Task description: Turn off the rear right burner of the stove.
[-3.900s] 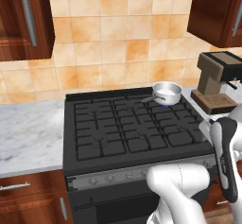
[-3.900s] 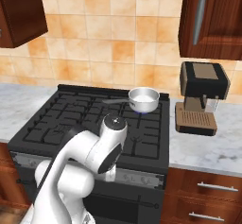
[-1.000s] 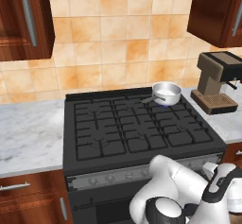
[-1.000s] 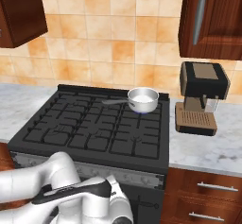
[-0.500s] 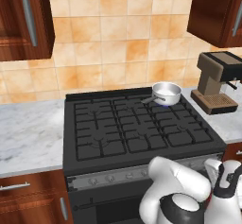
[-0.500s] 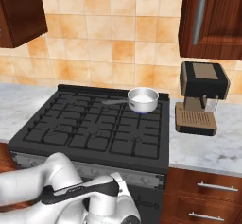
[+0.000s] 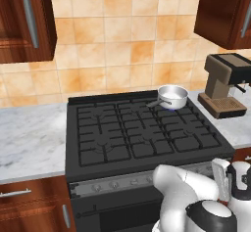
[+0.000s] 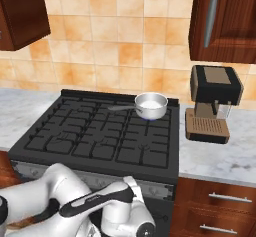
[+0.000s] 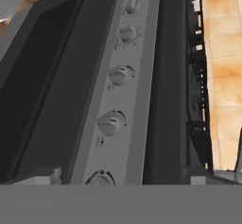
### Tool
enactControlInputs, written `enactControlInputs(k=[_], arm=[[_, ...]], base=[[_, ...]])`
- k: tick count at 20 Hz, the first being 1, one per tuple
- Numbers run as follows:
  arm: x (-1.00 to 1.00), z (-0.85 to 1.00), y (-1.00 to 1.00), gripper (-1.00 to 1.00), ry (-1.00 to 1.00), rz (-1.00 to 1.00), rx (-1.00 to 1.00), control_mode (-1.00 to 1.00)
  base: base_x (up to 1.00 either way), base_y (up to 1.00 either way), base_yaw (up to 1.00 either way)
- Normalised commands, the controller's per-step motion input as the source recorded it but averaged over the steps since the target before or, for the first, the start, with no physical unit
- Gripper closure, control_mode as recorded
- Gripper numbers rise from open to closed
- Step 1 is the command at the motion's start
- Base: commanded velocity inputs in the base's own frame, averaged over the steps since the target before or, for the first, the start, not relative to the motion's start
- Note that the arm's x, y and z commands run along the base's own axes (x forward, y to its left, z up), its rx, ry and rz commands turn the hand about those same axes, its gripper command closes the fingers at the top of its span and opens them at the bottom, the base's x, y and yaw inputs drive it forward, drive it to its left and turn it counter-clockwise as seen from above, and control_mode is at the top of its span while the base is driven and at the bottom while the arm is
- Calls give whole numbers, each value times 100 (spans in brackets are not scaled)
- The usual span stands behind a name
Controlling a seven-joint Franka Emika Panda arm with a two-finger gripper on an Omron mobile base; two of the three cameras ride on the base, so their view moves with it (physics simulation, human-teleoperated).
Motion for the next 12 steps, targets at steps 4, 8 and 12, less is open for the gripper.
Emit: enactControlInputs(k=[4, 8, 12], arm=[[46, 0, -8, -100, 3, 0, 3, -100], [22, -5, -9, -100, 0, 0, 1, -100], [1, -25, -3, -100, 0, 0, 0, -100]], base=[[0, 0, 0], [0, 0, 0], [0, 0, 0]])
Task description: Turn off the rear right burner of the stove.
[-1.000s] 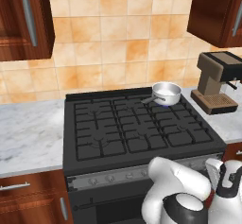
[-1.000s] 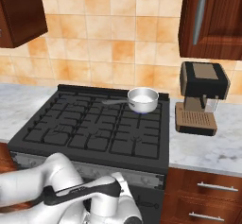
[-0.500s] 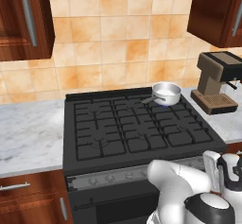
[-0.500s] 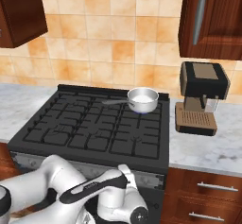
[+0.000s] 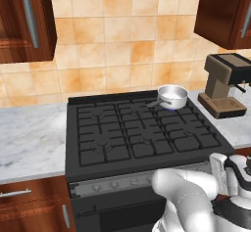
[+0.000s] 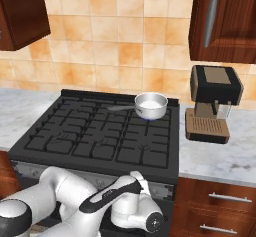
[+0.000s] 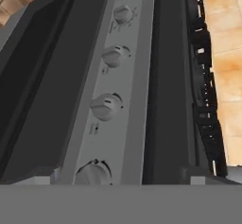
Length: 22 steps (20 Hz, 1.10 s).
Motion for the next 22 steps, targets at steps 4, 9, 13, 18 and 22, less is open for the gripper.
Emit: enactControlInputs(k=[4, 9, 13, 18, 22], arm=[[6, -27, 0, -100, 0, 0, 0, -100], [30, -14, 0, -100, 0, 0, 0, -100], [26, -21, -5, -100, 0, 0, 0, -100], [23, -27, -2, -100, 0, 0, 0, -100], [14, -24, 0, -100, -3, 0, 0, -100]], base=[[0, 0, 0], [0, 0, 0], [0, 0, 0], [0, 0, 0], [0, 0, 0]])
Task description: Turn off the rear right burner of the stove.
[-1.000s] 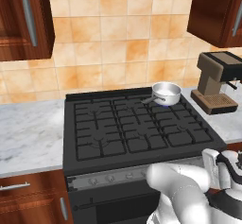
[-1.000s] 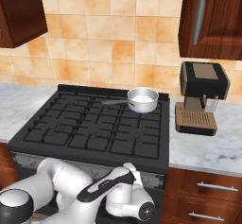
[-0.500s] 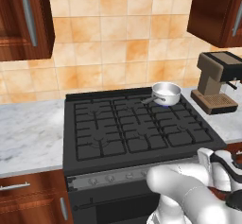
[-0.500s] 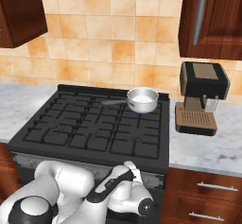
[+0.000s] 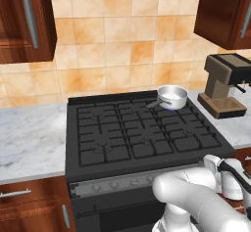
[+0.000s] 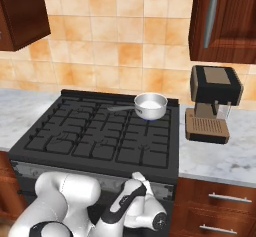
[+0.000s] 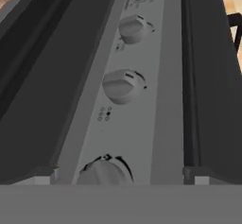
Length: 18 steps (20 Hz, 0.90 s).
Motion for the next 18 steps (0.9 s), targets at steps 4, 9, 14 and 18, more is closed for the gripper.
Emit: enactControlInputs(k=[4, 9, 14, 18], arm=[[3, -26, -11, -100, -5, 0, 1, -100], [2, -31, 0, -100, -8, 0, 0, -100], [-1, -30, 0, -100, -10, 0, 0, -100], [-15, -34, -6, -100, -10, -2, 0, -100]], base=[[0, 0, 0], [0, 0, 0], [0, 0, 0], [0, 0, 0]])
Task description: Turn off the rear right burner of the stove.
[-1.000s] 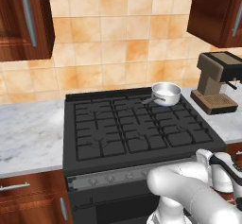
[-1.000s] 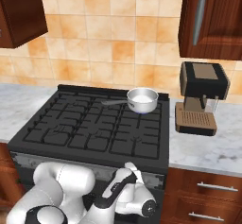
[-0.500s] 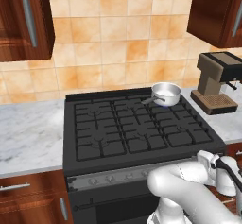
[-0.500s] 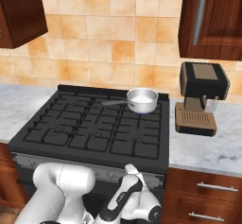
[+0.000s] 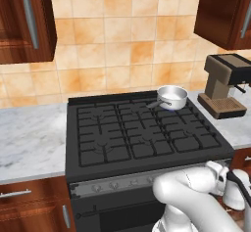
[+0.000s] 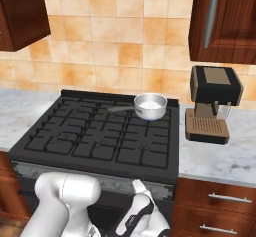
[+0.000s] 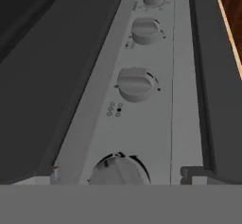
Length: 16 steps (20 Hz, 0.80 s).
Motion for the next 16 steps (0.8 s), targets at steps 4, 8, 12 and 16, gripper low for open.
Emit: enactControlInputs(k=[4, 8, 12, 16], arm=[[-12, -31, -13, -100, -9, -4, 0, -100], [8, -9, -12, -100, -7, -4, 0, -100], [22, 0, -8, -100, -4, -2, 0, -100], [16, 0, 0, -100, -3, -3, 1, -100]], base=[[0, 0, 0], [0, 0, 0], [0, 0, 0], [0, 0, 0]])
